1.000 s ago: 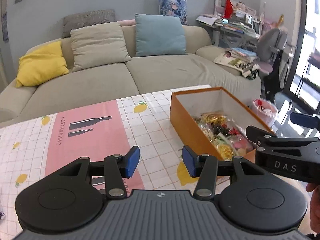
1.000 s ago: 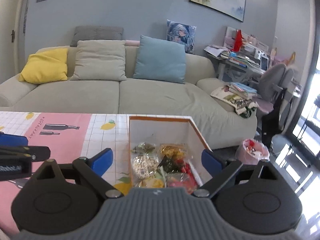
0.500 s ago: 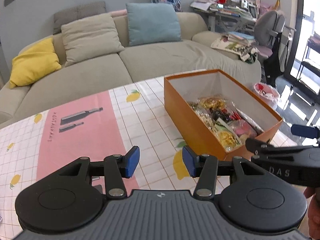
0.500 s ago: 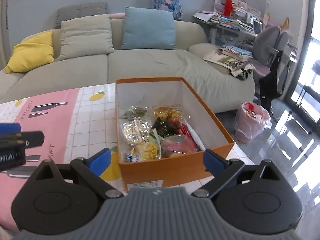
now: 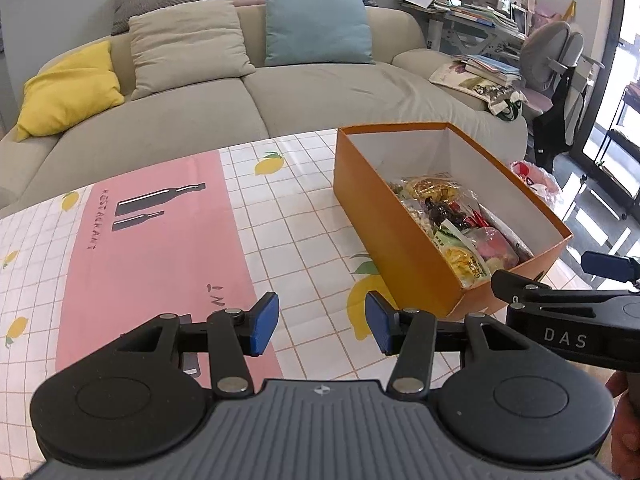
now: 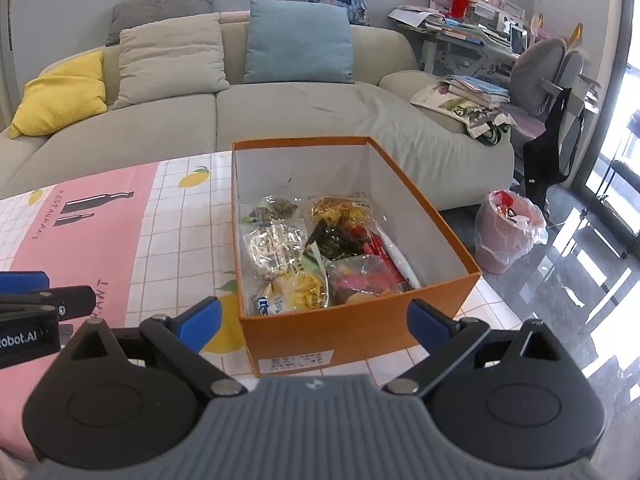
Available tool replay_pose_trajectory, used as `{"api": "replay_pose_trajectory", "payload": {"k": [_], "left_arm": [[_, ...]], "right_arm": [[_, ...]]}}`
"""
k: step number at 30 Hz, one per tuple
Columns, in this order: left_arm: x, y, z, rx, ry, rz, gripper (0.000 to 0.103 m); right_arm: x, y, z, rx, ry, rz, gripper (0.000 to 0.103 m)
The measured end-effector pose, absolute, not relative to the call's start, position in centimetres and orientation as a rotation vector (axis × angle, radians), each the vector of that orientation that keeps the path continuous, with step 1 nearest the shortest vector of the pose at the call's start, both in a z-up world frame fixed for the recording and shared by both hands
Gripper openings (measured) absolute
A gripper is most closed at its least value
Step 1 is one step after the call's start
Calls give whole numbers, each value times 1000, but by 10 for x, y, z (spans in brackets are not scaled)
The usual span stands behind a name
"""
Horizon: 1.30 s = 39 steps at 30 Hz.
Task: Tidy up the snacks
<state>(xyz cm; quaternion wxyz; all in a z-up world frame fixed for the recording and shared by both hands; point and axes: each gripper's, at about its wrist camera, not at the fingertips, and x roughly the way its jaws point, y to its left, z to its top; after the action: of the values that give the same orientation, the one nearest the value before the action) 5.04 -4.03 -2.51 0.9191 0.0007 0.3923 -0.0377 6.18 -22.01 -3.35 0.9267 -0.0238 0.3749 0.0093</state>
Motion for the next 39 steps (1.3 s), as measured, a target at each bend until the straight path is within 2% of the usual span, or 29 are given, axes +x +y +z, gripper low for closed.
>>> {"api": "replay_pose_trajectory", "payload": {"k": [39], "left_arm": [[43,-31,-22,-23,806,-61,60]], "right_arm": [[53,-207,-23,-102,742,47,98]]}}
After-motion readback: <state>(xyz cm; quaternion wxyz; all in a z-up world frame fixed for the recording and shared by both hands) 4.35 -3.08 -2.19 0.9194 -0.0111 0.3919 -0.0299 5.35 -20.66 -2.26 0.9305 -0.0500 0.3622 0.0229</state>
